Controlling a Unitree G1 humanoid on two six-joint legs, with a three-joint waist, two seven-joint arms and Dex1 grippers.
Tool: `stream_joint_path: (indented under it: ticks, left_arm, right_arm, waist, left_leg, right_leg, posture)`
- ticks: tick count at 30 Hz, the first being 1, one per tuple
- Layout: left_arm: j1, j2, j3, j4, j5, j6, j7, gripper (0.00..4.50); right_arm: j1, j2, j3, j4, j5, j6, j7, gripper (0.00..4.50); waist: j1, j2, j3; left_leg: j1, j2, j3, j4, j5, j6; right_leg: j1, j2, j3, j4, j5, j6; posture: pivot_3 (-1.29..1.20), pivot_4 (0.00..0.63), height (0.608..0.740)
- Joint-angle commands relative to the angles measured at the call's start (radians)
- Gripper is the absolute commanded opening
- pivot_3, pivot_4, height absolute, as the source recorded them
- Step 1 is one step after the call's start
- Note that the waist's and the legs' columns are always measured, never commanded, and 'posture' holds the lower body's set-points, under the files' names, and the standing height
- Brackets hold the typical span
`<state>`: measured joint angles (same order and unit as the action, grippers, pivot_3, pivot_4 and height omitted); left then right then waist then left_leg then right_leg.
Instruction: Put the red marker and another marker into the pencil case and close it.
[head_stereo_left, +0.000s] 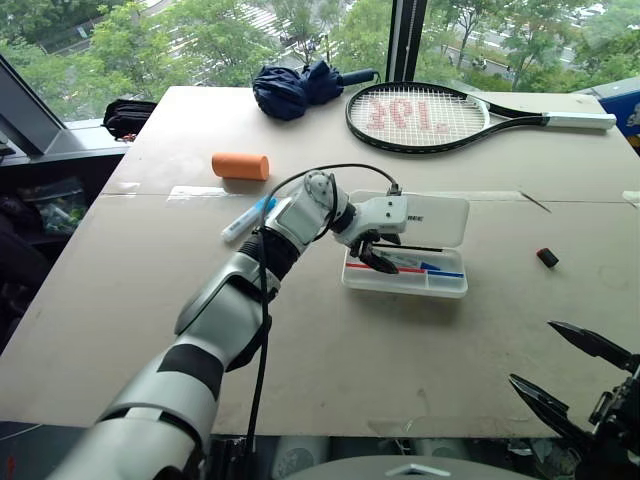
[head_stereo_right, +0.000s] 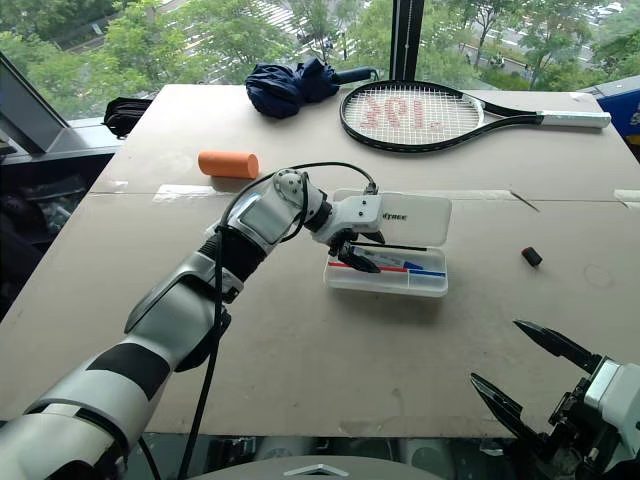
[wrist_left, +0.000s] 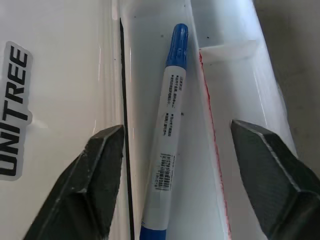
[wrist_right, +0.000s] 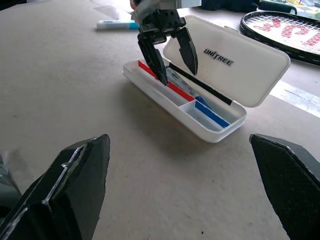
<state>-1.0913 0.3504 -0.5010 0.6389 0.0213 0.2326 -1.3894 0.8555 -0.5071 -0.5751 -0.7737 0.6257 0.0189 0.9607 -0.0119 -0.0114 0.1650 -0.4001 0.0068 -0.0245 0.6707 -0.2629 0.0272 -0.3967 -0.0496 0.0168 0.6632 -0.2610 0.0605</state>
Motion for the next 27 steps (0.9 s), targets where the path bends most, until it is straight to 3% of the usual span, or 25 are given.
stream_joint_path:
  ticks: [1,6,8,14,22,25,27]
  left_arm:
    - [0.041,0.12,0.148,-0.163,-0.088,0.154,-0.017,3.32]
    - [0.215,0.3,0.418,-0.26,-0.122,0.358,0.235,3.32]
    - [0.273,0.347,0.48,-0.21,-0.109,0.318,0.326,3.32]
    - [0.249,0.398,0.452,0.037,-0.048,0.114,0.348,3.32]
    - [0.093,0.317,0.342,0.423,0.075,-0.062,0.319,3.32]
    - [0.061,0.3,0.332,0.492,0.098,-0.097,0.312,2.46]
    - [0.05,0.315,0.335,0.496,0.097,-0.108,0.277,1.46]
  right_arm:
    - [-0.011,-0.011,0.001,-0.042,0.011,0.0,-0.014,4.5]
    - [-0.083,-0.039,0.065,-0.063,0.019,0.033,-0.043,4.5]
    - [-0.124,-0.054,0.09,-0.057,0.023,0.05,-0.051,4.5]
    - [-0.206,-0.099,0.116,-0.04,0.044,0.093,-0.053,4.5]
    - [-0.201,-0.108,0.105,-0.058,0.054,0.113,-0.061,4.5]
    - [-0.174,-0.1,0.097,-0.07,0.053,0.11,-0.065,4.5]
    - [-0.149,-0.089,0.092,-0.079,0.052,0.105,-0.07,4.5]
  waist:
    - [-0.006,0.001,0.0]
    - [-0.009,0.003,-0.001]
    - [-0.001,0.002,0.0]
    - [0.048,0.0,-0.001]
    - [0.049,-0.004,-0.002]
    - [0.048,-0.004,-0.002]
    - [0.046,-0.004,-0.002]
  left_leg:
    - [0.001,0.001,0.0,0.0,0.0,0.0]
    - [0.002,0.004,0.0,-0.001,0.0,0.0]
    - [0.002,0.005,-0.001,0.0,0.0,0.0]
    - [0.0,0.0,-0.002,0.002,0.0,0.0]
    - [-0.001,-0.004,-0.002,0.003,0.0,0.0]
    - [0.0,-0.004,-0.002,0.003,0.0,0.0]
    - [0.0,-0.004,-0.002,0.003,0.0,0.0]
  right_leg:
    - [0.0,0.001,0.001,0.001,0.0,0.0]
    - [0.0,0.001,0.0,0.001,0.0,0.0]
    - [0.0,0.001,0.0,0.002,0.0,0.0]
    - [0.002,-0.005,-0.004,0.0,0.0,0.0]
    - [0.002,-0.004,-0.005,0.0,0.0,0.0]
    - [0.002,-0.004,-0.004,0.001,0.0,0.0]
    - [0.002,-0.004,-0.004,0.001,0.0,0.0]
  posture:
    - [0.0,0.15,0.73]
    - [0.0,0.15,0.73]
    - [0.0,0.15,0.73]
    - [0.0,0.15,0.73]
    - [0.0,0.15,0.73]
    - [0.0,0.15,0.73]
    - [0.0,0.15,0.73]
